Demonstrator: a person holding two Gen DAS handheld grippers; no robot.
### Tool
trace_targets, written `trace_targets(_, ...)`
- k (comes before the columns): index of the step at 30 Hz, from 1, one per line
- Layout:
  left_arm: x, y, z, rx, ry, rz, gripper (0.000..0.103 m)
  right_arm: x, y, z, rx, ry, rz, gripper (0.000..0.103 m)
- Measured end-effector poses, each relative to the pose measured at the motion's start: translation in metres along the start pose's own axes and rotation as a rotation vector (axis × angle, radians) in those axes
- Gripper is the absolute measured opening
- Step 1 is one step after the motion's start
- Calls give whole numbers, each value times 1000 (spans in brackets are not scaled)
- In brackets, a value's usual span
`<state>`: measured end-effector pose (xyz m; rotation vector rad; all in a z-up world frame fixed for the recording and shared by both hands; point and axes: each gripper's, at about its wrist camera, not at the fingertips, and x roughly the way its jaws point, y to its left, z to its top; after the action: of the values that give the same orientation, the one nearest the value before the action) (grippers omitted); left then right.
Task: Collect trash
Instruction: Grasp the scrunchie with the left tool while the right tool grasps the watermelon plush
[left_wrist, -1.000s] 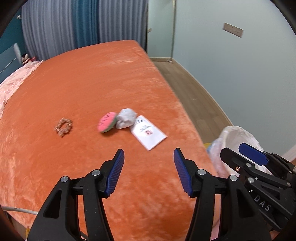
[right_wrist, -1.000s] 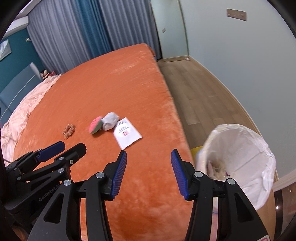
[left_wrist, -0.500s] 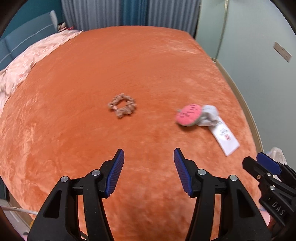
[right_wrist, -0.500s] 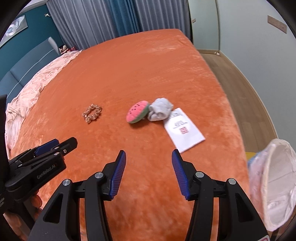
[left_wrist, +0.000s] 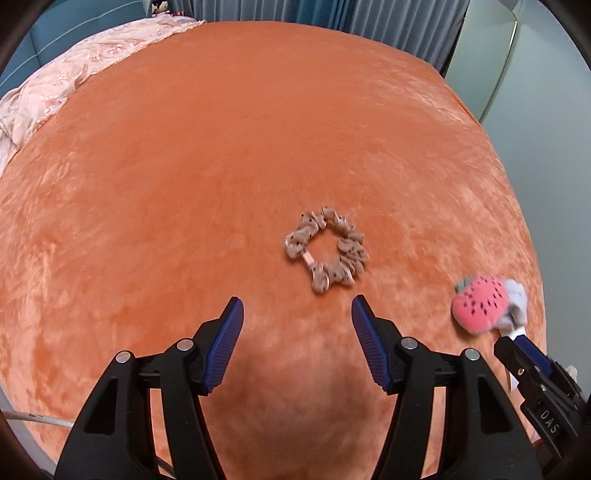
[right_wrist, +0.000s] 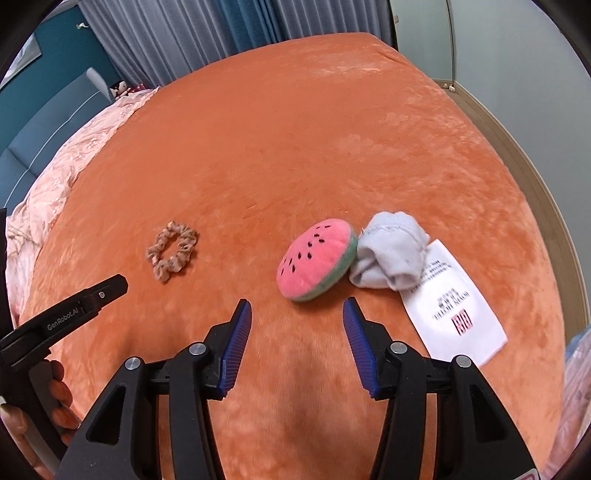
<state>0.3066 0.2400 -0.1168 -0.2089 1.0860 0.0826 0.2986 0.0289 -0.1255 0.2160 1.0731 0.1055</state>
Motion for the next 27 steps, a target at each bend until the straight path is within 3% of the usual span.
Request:
trace_targets(10, 61, -3, 23, -18, 55, -16, 56, 47, -7, 16, 48, 30, 0, 51)
trace_targets(12, 66, -3, 23, -19, 57, -20, 43, 54, -6, 17, 48, 42, 6, 49)
trace_targets(15, 67, -3, 23, -27, 59, -40, 19, 60, -5, 16, 53, 55, 38, 33)
trace_targets(17, 65, -4, 22, -25, 54, -43, 12, 57, -3, 15, 44, 42, 44, 29)
trace_targets(27, 11, -25, 10, 1, -14, -52, 8, 4, 13, 8, 24, -31, 108, 25)
